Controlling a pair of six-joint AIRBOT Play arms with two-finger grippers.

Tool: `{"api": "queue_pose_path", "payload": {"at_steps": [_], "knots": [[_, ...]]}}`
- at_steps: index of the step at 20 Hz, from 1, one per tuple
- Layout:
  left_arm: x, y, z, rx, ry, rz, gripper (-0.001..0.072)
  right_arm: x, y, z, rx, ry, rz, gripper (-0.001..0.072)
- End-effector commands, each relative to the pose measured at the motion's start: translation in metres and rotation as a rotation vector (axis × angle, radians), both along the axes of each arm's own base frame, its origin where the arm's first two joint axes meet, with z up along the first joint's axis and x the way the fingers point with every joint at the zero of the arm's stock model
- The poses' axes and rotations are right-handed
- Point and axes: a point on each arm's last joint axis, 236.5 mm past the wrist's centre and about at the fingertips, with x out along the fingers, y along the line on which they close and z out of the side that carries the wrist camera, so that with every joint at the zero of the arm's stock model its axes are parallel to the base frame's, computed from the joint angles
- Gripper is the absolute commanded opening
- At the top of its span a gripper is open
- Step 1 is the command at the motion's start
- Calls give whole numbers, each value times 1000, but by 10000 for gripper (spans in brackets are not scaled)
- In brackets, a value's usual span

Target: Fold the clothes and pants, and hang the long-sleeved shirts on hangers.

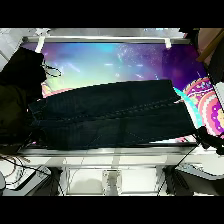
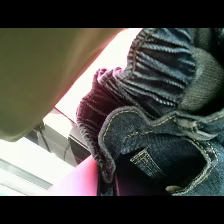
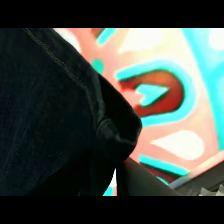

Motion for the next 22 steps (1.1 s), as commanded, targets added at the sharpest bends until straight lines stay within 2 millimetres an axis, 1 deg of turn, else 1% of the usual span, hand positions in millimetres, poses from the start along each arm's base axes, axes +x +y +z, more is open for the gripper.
{"api": "queue_pose_path", "payload": {"at_steps": [1, 2, 3, 5, 7, 8, 9, 10, 11, 12, 14, 15, 17, 18, 19, 20, 22], "knots": [[2, 4, 0, 14, -7, 4, 26, 22, -4, 13, 0, -72, -16, 190], [1, 5, 1, 20, -3, 0, 26, 25, -5, 20, 4, -86, -3, 90], [-2, 8, 1, 34, 13, -14, 25, 29, -2, 29, 18, -105, 24, 31], [-11, 18, 9, 68, 57, -56, 25, 36, 6, 57, 48, -156, 101, 31], [-16, 31, 29, 100, 97, -100, 25, 41, 14, 96, 69, -213, 190, 30], [-12, 38, 42, 118, 93, -107, 25, 43, 15, 115, 70, -231, 217, 30], [-3, 47, 56, 145, 66, -105, 25, 46, 13, 134, 62, -239, 213, 29], [12, 54, 73, 170, 13, -98, 24, 53, 9, 149, 39, -242, 200, 29], [31, 57, 91, 186, -51, -98, 23, 62, 10, 161, 10, -249, 211, 29], [51, 56, 106, 207, -112, -113, 23, 76, 15, 171, -19, -258, 240, 29], [88, 55, 130, 286, -192, -156, 23, 115, 25, 183, -97, -280, 278, 29], [109, 54, 138, 326, -231, -154, 23, 140, 30, 188, -144, -298, 280, 28], [153, 62, 152, 409, -322, -98, 23, 187, 38, 191, -215, -320, 282, 28], [175, 64, 156, 430, -367, -67, 23, 208, 41, 188, -226, -320, 276, 28], [196, 64, 156, 432, -399, -53, 23, 226, 45, 182, -215, -318, 270, 28], [215, 59, 150, 427, -408, -72, 23, 243, 48, 172, -201, -313, 270, 28], [247, 47, 134, 410, -406, -124, 23, 271, 52, 152, -168, -293, 259, 28]]}}
